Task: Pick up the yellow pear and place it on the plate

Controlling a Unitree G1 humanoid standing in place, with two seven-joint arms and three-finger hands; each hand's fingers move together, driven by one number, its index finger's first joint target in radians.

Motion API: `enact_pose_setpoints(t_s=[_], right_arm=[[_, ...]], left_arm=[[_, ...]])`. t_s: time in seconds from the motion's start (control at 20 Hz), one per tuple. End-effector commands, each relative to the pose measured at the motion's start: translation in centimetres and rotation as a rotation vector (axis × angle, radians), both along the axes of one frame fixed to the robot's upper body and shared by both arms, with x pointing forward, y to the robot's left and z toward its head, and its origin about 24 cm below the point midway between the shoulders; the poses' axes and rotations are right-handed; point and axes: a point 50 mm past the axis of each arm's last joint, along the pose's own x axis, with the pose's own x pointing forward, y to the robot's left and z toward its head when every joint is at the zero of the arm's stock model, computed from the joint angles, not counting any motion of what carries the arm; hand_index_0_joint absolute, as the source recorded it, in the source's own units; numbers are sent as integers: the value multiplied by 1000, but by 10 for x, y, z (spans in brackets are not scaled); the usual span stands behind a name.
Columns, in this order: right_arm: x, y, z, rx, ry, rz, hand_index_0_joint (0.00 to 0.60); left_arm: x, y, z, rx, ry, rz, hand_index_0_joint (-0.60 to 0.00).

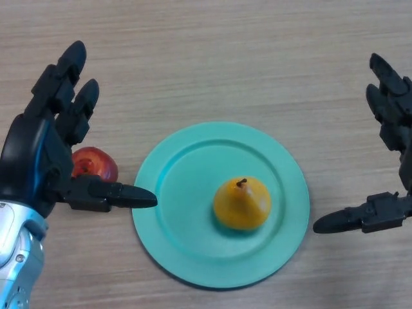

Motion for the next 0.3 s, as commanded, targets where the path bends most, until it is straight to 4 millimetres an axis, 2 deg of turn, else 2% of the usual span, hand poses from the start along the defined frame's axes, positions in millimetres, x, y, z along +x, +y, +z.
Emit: enact_pose_setpoints(t_s=[0.05, 0.3], right_arm=[[-8, -5, 33, -30, -211, 9, 0], [-7, -3, 29, -24, -180, 38, 0]], left_arm=[[-6, 11, 32, 68, -202, 44, 0], [-2, 10, 34, 69, -232, 51, 0]])
